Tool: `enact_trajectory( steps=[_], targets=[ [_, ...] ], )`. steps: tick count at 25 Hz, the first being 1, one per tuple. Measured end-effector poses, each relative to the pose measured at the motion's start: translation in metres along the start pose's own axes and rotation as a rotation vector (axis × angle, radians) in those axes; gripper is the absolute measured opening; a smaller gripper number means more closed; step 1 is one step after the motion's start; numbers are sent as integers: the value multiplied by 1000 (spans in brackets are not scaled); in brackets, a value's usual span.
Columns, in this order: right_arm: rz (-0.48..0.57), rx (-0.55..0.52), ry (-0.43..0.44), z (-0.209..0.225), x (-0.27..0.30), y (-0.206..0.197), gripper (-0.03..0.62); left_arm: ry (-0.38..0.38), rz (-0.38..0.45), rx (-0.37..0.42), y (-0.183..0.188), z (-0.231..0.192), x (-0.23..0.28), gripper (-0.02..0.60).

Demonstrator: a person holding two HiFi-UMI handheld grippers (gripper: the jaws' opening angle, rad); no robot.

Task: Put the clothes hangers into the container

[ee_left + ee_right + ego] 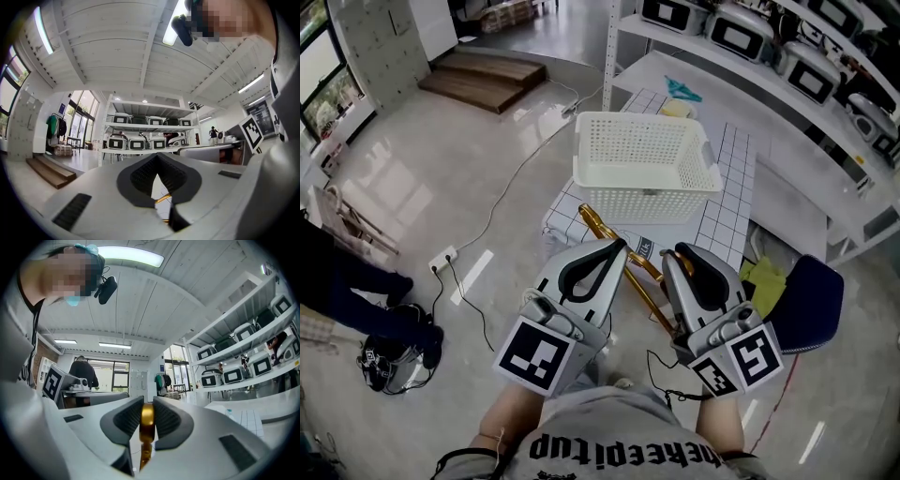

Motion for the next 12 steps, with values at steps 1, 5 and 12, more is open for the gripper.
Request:
enact_trajectory(
  steps=[1,5,12],
  targets=[
    [0,1,1,4,7,1,80,0,-1,-1,0,-7,5,15],
    [0,3,5,9,31,1,78,0,-3,-2,-2,-30,14,15],
    [-1,-7,0,2,62,-2,78,-5,4,-8,-7,-63,13,15]
  ],
)
Point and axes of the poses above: the fingertips, and each gripper's own axes: x forward along the fingers, z to its right, y out of its top, the point moved 1 cm from there along -x, backward along the fingers, and after that the axes turned 6 degrees about x, right-handed, at the moved point
